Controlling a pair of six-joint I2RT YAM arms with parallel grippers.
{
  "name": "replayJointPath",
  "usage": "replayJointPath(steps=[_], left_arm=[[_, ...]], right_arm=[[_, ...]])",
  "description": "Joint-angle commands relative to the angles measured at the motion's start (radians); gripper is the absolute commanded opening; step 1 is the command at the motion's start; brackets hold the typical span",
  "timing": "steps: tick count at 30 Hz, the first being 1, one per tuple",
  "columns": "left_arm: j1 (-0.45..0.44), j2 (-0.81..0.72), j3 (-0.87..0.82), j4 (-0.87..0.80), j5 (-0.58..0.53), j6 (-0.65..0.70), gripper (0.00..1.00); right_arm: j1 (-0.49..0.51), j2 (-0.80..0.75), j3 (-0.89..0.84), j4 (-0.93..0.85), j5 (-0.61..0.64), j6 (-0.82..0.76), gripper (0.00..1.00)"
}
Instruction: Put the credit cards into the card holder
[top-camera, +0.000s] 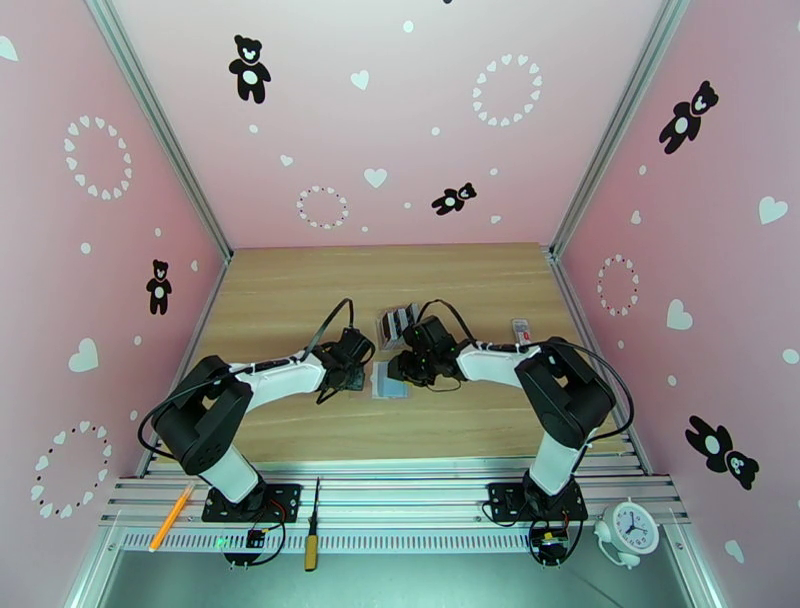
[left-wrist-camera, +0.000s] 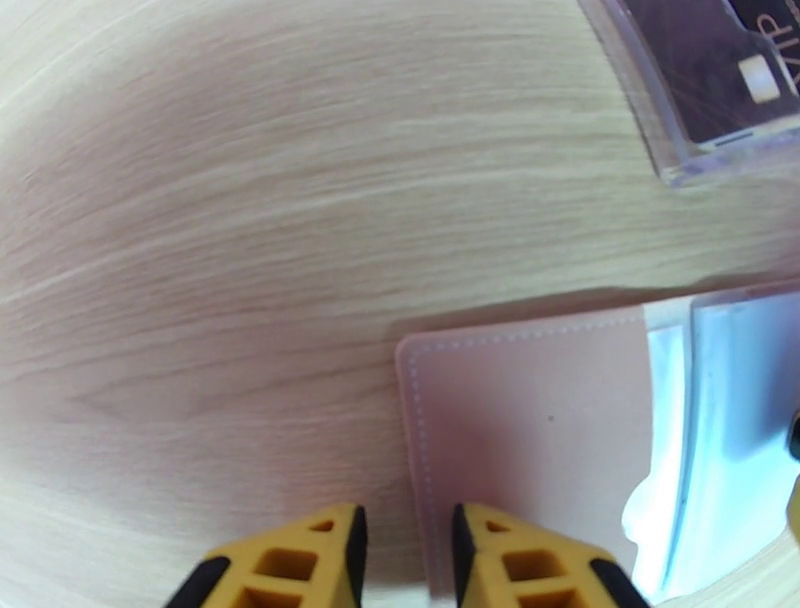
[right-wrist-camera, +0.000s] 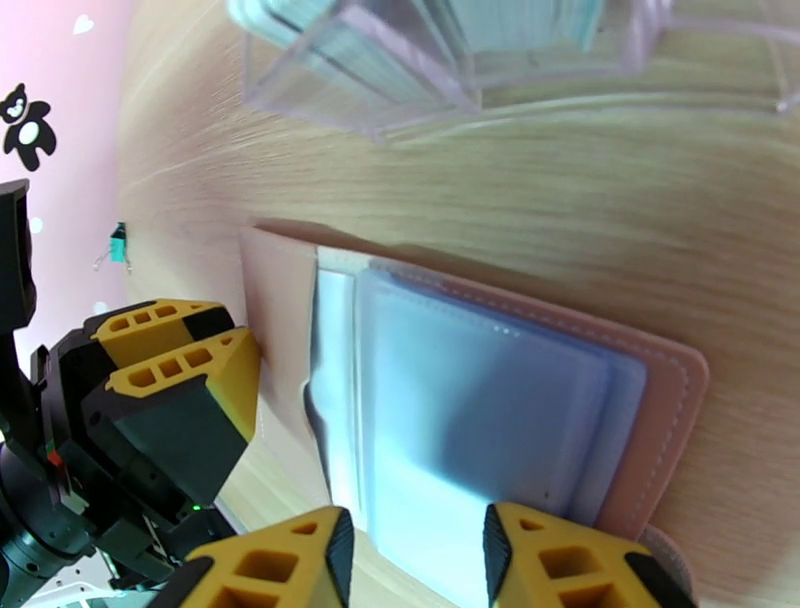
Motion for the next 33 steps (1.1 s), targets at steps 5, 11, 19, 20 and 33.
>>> replayJointPath(steps=[5,11,19,20,33], left_arm=[[0.003,-0.032,-0.018,0.013,0.036,0.011,0.30],[0.002,-0.041,-0.003,0.007,0.036,0.021,0.29],[0.003,-0.027,0.010,0.004,0.029,0.021,0.29],[0.003,-0.030,0.012,0.003,0.031,0.020,0.29],[0.016,-0.030,0.018,0.011,0.063,0.031,0.30]], right_arm=[[-0.002,0.003,0.090,-0.124,0.062,-0.078,0.40],[0.006,0.036,0.152,-0.177,0.090,-0.105,0.40],[0.011,0.074,0.193,-0.239,0.149,-0.145,0.40],[0.011,0.076,0.194,-0.240,0.151,-0.146,0.40],[0.050,0.114,0.223,-0.245,0.165,-0.151,0.39]])
